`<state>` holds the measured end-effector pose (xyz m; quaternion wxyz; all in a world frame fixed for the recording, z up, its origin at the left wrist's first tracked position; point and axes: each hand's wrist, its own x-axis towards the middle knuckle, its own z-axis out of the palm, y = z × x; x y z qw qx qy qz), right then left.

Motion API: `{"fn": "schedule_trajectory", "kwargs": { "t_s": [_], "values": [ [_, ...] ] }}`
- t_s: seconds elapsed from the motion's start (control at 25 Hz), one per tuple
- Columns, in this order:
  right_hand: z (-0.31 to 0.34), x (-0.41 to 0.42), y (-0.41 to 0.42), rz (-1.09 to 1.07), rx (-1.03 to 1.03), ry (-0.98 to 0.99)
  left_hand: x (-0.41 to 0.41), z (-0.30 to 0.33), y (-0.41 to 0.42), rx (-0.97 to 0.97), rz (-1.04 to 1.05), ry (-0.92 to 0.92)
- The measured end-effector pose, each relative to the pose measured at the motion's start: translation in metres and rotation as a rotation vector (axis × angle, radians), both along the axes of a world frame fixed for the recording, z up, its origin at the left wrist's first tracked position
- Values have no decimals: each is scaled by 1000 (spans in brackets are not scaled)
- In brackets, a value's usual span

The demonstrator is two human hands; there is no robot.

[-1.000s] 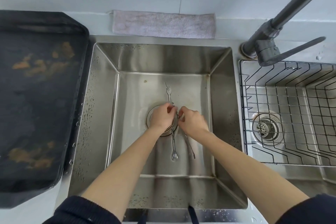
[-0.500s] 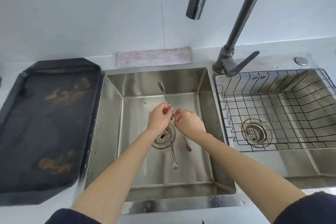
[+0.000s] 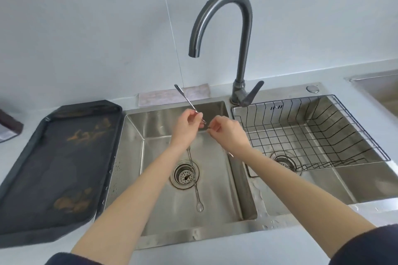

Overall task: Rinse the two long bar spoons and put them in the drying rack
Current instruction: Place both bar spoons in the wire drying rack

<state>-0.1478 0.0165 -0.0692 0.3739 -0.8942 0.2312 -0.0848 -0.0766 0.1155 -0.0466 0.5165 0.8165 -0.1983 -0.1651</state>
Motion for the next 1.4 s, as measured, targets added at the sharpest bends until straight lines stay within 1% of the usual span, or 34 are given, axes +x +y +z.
{"fn": "schedule_trajectory", "kwargs": {
  "t_s": [0.12, 0.28, 0.4, 0.52, 0.68, 0.88, 1.08, 1.32, 1.4],
  "values": [
    [10, -17, -18, 16, -64, -9, -12, 6, -17, -78, 31, 37],
    [13, -46, -55, 15, -171, 7, -39, 8, -53, -127, 37, 76],
    [11, -70, -89, 6, -241, 60, -60, 5, -83, -161, 39, 168],
    [4, -93, -127, -19, -266, 124, -75, -2, -113, -207, 79, 286],
    [-3, -115, -170, -24, -287, 183, -94, -18, -149, -195, 96, 412],
    [-17, -129, -214, -17, -306, 254, -109, -37, -183, -187, 147, 688],
    [-35, -124, -242, 34, -305, 328, -113, -59, -205, -169, 272, 918],
    [-63, -106, -262, 107, -323, 394, -100, -91, -220, -129, 383, 1087],
    [-75, -104, -265, 105, -303, 426, -97, -100, -225, -105, 404, 1114]
  ]
}}
